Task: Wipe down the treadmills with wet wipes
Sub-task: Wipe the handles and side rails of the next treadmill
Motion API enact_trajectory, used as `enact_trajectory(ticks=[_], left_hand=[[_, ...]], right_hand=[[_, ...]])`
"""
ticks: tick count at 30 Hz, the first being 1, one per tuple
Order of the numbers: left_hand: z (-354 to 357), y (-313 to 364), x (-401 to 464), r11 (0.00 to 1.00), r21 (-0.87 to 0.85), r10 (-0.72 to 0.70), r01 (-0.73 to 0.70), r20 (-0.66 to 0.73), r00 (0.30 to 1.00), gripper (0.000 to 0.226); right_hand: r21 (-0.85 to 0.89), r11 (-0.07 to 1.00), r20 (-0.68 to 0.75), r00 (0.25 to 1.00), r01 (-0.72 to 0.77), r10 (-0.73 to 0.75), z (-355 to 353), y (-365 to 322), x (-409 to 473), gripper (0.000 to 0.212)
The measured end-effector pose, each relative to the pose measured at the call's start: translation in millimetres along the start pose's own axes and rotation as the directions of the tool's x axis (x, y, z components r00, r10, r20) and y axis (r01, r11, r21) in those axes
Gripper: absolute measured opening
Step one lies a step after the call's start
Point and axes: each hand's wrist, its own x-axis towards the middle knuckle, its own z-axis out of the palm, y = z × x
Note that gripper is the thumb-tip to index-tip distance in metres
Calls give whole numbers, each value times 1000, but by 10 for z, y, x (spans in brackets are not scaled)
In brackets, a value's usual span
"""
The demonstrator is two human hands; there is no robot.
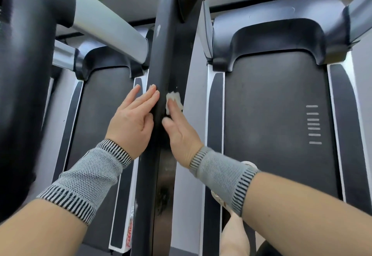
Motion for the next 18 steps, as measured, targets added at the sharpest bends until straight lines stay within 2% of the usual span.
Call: enact_trajectory(ticks=[2, 7, 10, 13, 18], left_hand=[[-6, -12, 9, 1000, 9, 13, -13, 6, 1000, 52], [-1, -9, 5, 1000, 0, 5, -5, 4, 1000, 53], [-47, 6, 56, 1000, 15, 20, -19, -61, 998, 44], [-118, 36, 187, 999, 43, 34, -30, -94, 995, 36], [-139, 151, 528, 997, 78, 2, -1, -9, 1000, 49]], right_hand=[[9, 1000, 0, 1000, -6, 6, 5, 69, 15, 54], [-19, 1000, -108, 994, 15, -17, -176, -152, 486, 54], [-6, 1000, -56, 998, 23, -24, -47, -23, 197, 58], [-24, 999, -9, 1000, -24, 23, -63, 60, 131, 53], [5, 999, -75, 996, -49, 49, -231, -70, 472, 52]])
